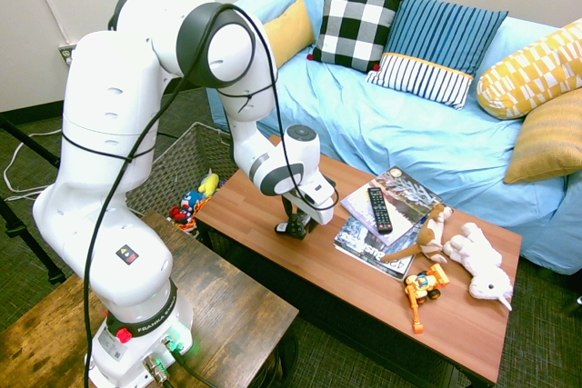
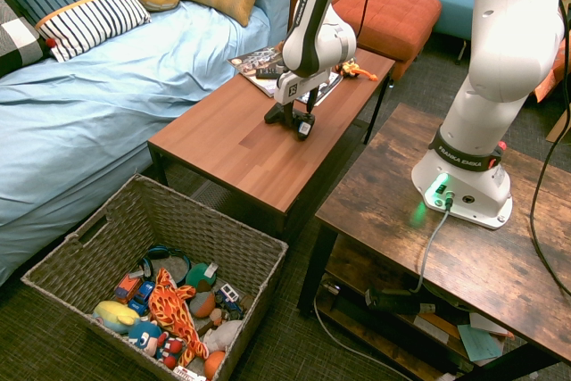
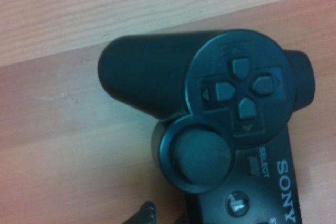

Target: Put the gamepad in the basket

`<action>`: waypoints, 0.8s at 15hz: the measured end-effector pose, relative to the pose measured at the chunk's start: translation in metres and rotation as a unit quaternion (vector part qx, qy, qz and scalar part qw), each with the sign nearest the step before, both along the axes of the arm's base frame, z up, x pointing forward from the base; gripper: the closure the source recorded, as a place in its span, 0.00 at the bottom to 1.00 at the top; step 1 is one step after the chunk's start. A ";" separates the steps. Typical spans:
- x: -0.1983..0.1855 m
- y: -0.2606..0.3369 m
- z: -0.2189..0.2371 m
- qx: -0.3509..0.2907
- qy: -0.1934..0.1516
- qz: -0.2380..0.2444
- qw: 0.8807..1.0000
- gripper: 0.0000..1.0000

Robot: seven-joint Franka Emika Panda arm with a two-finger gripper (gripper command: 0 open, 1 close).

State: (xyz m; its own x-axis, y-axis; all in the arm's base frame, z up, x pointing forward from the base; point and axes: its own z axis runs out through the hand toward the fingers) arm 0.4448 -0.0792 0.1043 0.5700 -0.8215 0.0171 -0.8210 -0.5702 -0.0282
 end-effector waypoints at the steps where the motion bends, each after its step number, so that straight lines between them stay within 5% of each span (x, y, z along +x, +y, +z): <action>1: 0.001 -0.002 -0.001 0.002 -0.001 -0.002 1.000 0.00; 2: 0.003 -0.003 -0.002 0.004 -0.002 -0.004 1.000 1.00; 12: 0.012 0.004 -0.017 0.011 0.000 0.001 1.000 1.00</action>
